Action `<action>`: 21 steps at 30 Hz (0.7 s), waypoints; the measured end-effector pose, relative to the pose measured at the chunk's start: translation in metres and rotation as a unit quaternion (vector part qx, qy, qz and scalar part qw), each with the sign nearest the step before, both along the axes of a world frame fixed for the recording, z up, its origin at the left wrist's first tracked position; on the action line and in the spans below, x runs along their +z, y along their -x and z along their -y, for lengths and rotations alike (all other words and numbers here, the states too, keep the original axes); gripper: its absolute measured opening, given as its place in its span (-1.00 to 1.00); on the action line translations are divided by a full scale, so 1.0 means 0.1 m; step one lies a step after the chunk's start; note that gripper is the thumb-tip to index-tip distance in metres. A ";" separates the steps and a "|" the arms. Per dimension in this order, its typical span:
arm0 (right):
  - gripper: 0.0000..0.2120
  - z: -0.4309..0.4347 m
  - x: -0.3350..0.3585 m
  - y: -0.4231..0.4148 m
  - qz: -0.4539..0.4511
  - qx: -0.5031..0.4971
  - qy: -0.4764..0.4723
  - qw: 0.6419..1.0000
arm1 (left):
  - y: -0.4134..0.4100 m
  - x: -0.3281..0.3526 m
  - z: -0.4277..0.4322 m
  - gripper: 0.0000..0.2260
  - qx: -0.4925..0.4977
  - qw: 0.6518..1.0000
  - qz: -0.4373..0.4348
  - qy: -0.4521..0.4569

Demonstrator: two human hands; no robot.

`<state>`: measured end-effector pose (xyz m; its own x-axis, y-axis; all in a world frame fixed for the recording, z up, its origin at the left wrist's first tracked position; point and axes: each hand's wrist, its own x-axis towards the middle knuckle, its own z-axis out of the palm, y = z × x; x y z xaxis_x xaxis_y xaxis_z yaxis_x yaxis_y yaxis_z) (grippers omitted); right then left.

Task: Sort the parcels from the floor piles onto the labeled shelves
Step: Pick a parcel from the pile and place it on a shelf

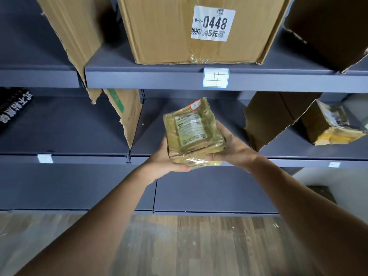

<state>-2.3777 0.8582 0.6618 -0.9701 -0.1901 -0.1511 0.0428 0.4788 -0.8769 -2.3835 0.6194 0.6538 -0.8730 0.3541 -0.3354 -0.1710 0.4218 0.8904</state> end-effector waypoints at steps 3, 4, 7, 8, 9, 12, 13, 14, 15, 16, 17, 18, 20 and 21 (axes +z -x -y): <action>-0.17 0.10 -0.08 0.03 -0.020 -0.100 -0.043 0.994 | 0.07 -0.03 -0.05 -0.35 0.067 0.995 -0.061 0.033; -0.23 0.15 -0.10 0.04 -0.020 -0.129 -0.051 0.990 | 0.12 -0.04 -0.06 -0.45 0.081 0.993 -0.068 0.044; -0.34 0.23 -0.13 0.10 -0.042 -0.171 -0.085 0.981 | 0.25 -0.05 -0.09 -0.56 0.091 0.991 -0.070 0.069; -0.36 0.25 -0.13 0.12 -0.048 -0.179 -0.092 0.978 | 0.30 -0.06 -0.11 -0.59 0.088 0.990 -0.075 0.082; -0.38 0.26 -0.12 0.15 -0.051 -0.184 -0.095 0.977 | 0.35 -0.06 -0.13 -0.62 0.087 0.988 -0.086 0.098; -0.41 0.29 -0.13 0.23 -0.053 -0.202 -0.105 0.972 | 0.53 -0.11 -0.19 -0.65 0.105 0.970 -0.138 0.170; -0.41 0.30 -0.13 0.27 -0.052 -0.210 -0.110 0.970 | 0.59 -0.12 -0.20 -0.64 0.107 0.966 -0.145 0.186; -0.40 0.30 -0.14 0.31 -0.052 -0.218 -0.117 0.967 | 0.63 -0.12 -0.22 -0.63 0.107 0.963 -0.148 0.196; -0.39 0.30 -0.15 0.35 -0.056 -0.225 -0.132 0.964 | 0.67 -0.11 -0.22 -0.61 0.106 0.963 -0.147 0.199; -0.38 0.30 -0.16 0.39 -0.060 -0.232 -0.147 0.960 | 0.71 -0.11 -0.22 -0.58 0.108 0.965 -0.144 0.192; -0.38 0.30 -0.18 0.44 -0.063 -0.239 -0.156 0.956 | 0.74 -0.10 -0.23 -0.54 0.113 0.968 -0.136 0.176; -0.38 0.32 -0.19 0.48 -0.067 -0.247 -0.159 0.954 | 0.76 -0.09 -0.23 -0.46 0.120 0.973 -0.128 0.153; -0.39 0.35 -0.19 0.56 -0.074 -0.268 -0.155 0.948 | 0.79 -0.07 -0.25 -0.30 0.123 0.980 -0.110 0.111; -0.39 0.37 -0.20 0.60 -0.076 -0.279 -0.150 0.945 | 0.81 -0.06 -0.27 -0.27 0.121 0.983 -0.100 0.096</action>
